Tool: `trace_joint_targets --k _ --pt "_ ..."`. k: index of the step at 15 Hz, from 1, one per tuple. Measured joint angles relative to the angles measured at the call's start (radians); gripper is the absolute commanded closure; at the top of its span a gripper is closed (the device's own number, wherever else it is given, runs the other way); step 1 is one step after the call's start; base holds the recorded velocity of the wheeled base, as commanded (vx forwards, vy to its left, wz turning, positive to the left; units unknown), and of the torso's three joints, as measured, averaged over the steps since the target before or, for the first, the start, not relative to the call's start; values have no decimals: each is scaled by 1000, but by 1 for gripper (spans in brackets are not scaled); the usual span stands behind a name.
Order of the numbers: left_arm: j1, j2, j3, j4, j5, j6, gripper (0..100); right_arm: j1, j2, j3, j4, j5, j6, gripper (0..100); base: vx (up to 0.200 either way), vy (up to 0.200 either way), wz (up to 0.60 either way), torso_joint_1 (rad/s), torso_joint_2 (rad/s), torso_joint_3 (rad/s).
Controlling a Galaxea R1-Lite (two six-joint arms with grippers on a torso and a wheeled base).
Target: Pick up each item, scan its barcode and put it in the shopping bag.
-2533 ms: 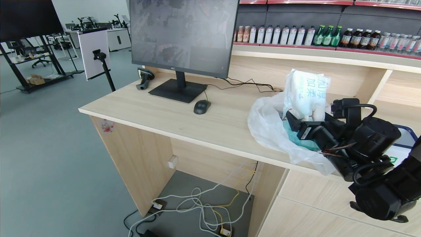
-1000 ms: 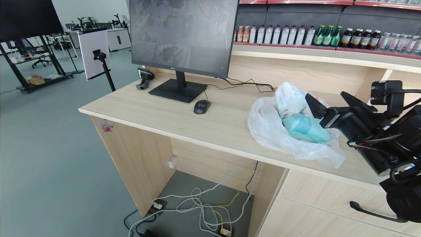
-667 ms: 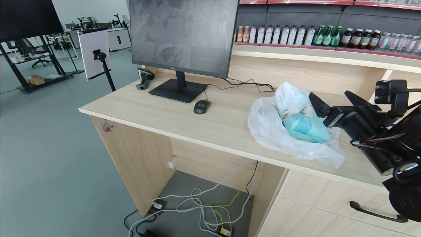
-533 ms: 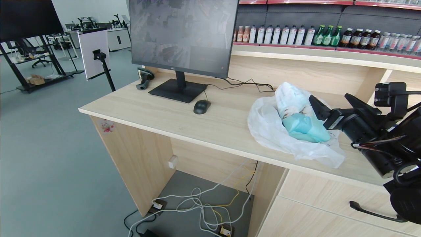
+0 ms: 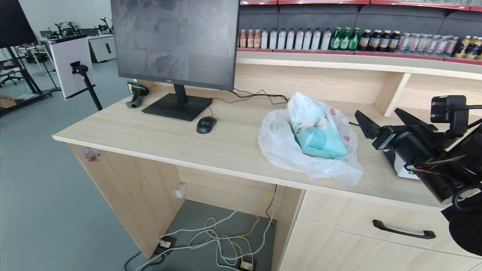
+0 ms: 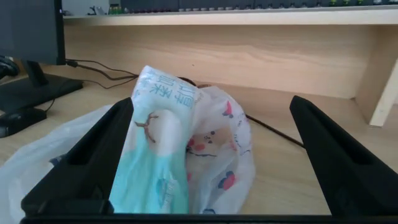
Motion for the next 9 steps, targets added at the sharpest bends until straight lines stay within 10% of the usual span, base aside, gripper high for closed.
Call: trace_joint_targets --k 9 --pt "0 0 0 0 1 -11 0 -50 -26 37 -1 -4 -36 0 0 -200 -67 4 1 1"
